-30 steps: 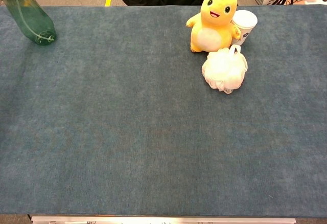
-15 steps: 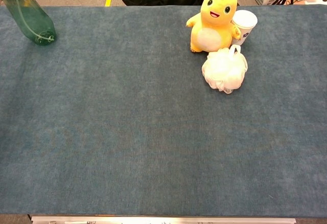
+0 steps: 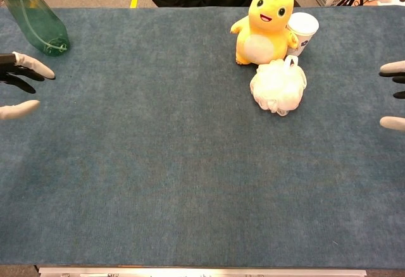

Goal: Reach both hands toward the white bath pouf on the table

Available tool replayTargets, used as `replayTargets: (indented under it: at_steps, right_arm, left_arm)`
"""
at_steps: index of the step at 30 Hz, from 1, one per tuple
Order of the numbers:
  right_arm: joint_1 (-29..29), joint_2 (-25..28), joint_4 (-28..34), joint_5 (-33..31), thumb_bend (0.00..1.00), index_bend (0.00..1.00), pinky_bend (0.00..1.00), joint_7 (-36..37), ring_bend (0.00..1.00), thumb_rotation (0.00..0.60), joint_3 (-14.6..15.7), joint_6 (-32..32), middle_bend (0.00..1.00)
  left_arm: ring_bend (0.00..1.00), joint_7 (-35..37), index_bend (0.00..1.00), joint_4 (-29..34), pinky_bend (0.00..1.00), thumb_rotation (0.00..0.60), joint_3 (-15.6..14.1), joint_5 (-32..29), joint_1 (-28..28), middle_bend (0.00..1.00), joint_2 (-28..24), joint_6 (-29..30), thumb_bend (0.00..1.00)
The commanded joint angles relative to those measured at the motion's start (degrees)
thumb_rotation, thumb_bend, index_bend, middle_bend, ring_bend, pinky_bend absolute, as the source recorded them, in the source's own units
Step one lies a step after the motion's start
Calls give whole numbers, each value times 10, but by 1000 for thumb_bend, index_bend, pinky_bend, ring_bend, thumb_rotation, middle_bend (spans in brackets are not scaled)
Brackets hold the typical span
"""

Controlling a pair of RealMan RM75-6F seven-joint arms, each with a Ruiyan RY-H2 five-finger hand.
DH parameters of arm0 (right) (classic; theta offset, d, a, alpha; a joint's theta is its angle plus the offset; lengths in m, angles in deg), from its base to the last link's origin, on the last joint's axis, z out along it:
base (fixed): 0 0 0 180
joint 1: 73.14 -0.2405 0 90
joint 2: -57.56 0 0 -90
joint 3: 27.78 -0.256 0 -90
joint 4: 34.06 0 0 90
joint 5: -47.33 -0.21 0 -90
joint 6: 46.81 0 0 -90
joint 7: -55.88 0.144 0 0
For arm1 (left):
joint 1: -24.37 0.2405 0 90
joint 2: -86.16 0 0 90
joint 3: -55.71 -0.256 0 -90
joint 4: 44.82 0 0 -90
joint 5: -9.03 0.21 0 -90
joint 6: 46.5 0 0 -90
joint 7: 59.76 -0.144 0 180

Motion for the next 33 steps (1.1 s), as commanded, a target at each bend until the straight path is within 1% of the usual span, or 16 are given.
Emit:
replayTargets:
  at_steps: [1, 6, 8, 9, 11, 13, 15, 19, 24, 27, 30, 33]
  right_arm:
    - [-27, 14, 26, -7, 111, 228, 155, 50, 75, 600, 1, 47, 163]
    - [-52, 16, 49, -34, 113, 228, 156, 90, 75, 600, -7, 90, 163]
    - [-61, 15, 60, -46, 113, 228, 158, 104, 75, 600, -11, 106, 163]
    - [-66, 13, 62, -52, 113, 228, 159, 108, 75, 600, -13, 114, 163]
    - [-75, 9, 64, -61, 113, 228, 160, 105, 75, 600, -15, 125, 163]
    - [-80, 4, 64, -68, 113, 228, 161, 93, 75, 600, -15, 129, 163]
    - [-84, -4, 66, -82, 113, 228, 161, 77, 75, 600, -17, 129, 163]
    - [-91, -25, 68, -113, 114, 228, 164, 47, 75, 600, -21, 124, 164]
    - [-106, -52, 66, -157, 164, 228, 172, 3, 75, 600, -24, 127, 167]
    - [-114, -67, 65, -180, 164, 228, 172, -20, 75, 600, -28, 126, 167]
    - [-117, -82, 63, -201, 165, 228, 172, -37, 75, 600, -32, 116, 167]
    - [-120, -97, 62, -221, 161, 229, 172, -50, 75, 600, -37, 109, 167]
  left_arm:
    - [175, 45, 256, 24, 256, 496, 0, -20, -32, 213, -7, -53, 307]
    - [163, 79, 250, 44, 256, 495, 11, -63, -62, 200, -1, -104, 307]
    - [159, 80, 253, 46, 256, 492, 14, -79, -73, 195, 5, -122, 307]
    - [158, 76, 255, 46, 256, 486, 16, -88, -79, 193, 13, -129, 308]
    - [153, 66, 258, 46, 256, 451, 20, -103, -87, 187, 28, -134, 307]
    - [151, 55, 260, 46, 256, 425, 23, -115, -93, 182, 42, -137, 307]
    - [149, 40, 263, 46, 256, 413, 27, -129, -100, 180, 56, -138, 307]
    - [149, 10, 265, 43, 256, 408, 34, -160, -113, 177, 83, -139, 307]
    - [149, -25, 269, 41, 256, 399, 40, -204, -129, 176, 115, -140, 307]
    - [148, -42, 276, 41, 256, 393, 45, -232, -138, 174, 132, -140, 307]
    - [147, -64, 284, 38, 252, 364, 47, -258, -149, 173, 151, -139, 307]
    - [122, -75, 280, 34, 232, 363, 52, -286, -158, 156, 169, -140, 307]
